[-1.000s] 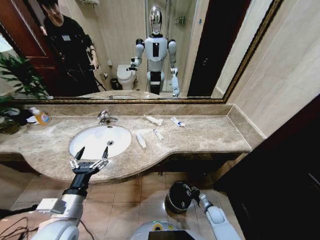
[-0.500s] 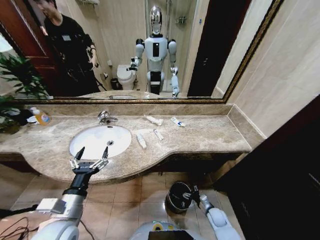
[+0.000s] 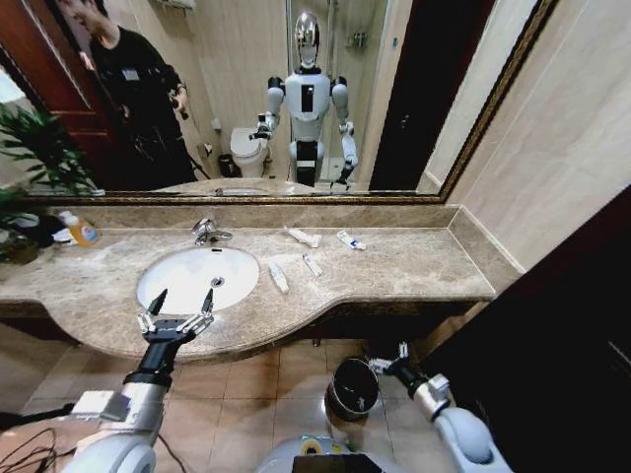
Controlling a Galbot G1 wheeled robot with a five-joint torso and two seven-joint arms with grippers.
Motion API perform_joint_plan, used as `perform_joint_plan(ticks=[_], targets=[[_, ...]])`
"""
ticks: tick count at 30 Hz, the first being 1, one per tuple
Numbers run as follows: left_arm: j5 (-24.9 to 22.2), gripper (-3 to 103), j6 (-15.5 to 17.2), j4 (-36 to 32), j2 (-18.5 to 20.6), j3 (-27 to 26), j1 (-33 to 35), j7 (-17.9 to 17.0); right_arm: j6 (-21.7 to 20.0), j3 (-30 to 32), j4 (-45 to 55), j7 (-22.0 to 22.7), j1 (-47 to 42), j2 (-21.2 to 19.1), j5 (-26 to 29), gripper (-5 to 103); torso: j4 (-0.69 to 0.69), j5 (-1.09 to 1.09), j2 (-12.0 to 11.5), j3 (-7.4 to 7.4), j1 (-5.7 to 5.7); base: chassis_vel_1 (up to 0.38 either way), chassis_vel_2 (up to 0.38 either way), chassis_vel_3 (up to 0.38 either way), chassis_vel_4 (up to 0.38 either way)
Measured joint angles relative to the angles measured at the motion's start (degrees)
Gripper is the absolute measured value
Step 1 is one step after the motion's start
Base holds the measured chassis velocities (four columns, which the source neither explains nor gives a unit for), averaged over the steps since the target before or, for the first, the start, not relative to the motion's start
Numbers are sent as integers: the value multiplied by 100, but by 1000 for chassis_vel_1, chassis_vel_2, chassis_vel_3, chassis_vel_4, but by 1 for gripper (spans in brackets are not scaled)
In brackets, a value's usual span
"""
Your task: Pick up the trash from the sink and place it in the trash bin.
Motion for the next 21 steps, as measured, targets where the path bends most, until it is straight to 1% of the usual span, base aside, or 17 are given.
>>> perform_joint_plan(ticks=[1, 2, 5, 6, 7, 9, 10, 11, 12, 14, 15, 16, 18, 19, 21], targets=[[0, 100, 0, 0, 0, 0, 0, 0, -175, -21, 327, 171, -27, -57, 39, 100, 0, 0, 0, 0, 0, 0, 0, 0, 0], [0, 100, 0, 0, 0, 0, 0, 0, -175, -21, 327, 171, -27, -57, 39, 100, 0, 0, 0, 0, 0, 0, 0, 0, 0], [0, 100, 0, 0, 0, 0, 0, 0, -814, -249, 988, 737, 260, -256, 161, 100, 1, 1, 0, 0, 0, 0, 0, 0, 0], [0, 100, 0, 0, 0, 0, 0, 0, -1129, -391, 1208, 1066, 508, -385, 404, 100, 3, 0, 0, 0, 0, 0, 0, 0, 0], [0, 100, 0, 0, 0, 0, 0, 0, -1129, -391, 1208, 1066, 508, -385, 404, 100, 3, 0, 0, 0, 0, 0, 0, 0, 0], [0, 100, 0, 0, 0, 0, 0, 0, -1379, -530, 1299, 1402, 832, -556, 725, 100, 3, 1, 0, 0, 1, 0, 0, 0, 0], [0, 100, 0, 0, 0, 0, 0, 0, -1444, -598, 1243, 1553, 1021, -692, 897, 100, 2, 2, 0, 0, 2, 0, 0, 0, 0], [0, 100, 0, 0, 0, 0, 0, 0, -1444, -598, 1243, 1553, 1021, -692, 897, 100, 2, 2, 0, 0, 2, 0, 0, 0, 0], [0, 100, 0, 0, -1, 0, 0, 0, -1454, -623, 1165, 1642, 1115, -774, 968, 100, 3, 1, 0, 0, 1, 0, 0, 0, 0], [0, 100, 0, 0, 0, 0, 0, 0, -1459, -661, 779, 1906, 1445, -1095, 1181, 100, 1, 2, 0, 1, 1, 0, 0, 0, 0], [0, 100, 0, 0, 0, 0, 0, 0, -1459, -661, 779, 1906, 1445, -1095, 1181, 100, 1, 2, 0, 1, 1, 0, 0, 0, 0], [0, 100, 0, 0, 0, 0, 0, 0, -1460, -693, 564, 2008, 1667, -1282, 1302, 100, 0, 3, 0, 1, 1, 0, 0, 0, 0], [0, 100, 0, 0, 0, 0, 0, 1, -1492, -759, 209, 2136, 2142, -1574, 1562, 100, 2, 3, -1, 1, 1, 0, 0, 0, 0], [0, 100, 0, 0, 0, 0, 0, 1, -1492, -759, 209, 2136, 2142, -1574, 1562, 100, 2, 3, -1, 1, 1, 0, 0, 0, 0], [0, 100, 0, 0, 0, 0, 0, 0, -1581, -824, -35, 2173, 2531, -1749, 1773, 100, 2, 1, -1, 1, 2, 0, 0, 0, 0]])
